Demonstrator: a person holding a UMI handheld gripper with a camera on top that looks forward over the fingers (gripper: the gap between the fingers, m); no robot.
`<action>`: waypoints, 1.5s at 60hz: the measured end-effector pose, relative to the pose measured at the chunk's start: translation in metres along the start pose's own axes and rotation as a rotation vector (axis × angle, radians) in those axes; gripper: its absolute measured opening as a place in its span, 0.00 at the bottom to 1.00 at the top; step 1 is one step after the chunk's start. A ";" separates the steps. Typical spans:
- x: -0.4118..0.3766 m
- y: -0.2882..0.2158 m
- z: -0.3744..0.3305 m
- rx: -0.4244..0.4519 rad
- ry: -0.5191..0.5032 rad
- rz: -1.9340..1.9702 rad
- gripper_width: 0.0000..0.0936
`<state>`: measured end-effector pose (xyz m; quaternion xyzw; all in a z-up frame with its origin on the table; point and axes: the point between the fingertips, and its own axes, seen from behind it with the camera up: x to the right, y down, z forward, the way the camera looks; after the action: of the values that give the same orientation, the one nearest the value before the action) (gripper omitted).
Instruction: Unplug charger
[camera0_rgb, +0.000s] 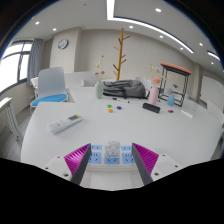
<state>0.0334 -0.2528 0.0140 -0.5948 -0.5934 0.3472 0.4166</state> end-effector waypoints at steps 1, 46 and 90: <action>0.000 0.000 0.004 -0.004 0.000 0.000 0.91; 0.102 -0.158 -0.015 0.113 0.062 0.167 0.05; 0.274 0.029 0.039 -0.303 0.047 0.048 0.90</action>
<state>0.0248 0.0248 -0.0061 -0.6728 -0.6145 0.2495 0.3277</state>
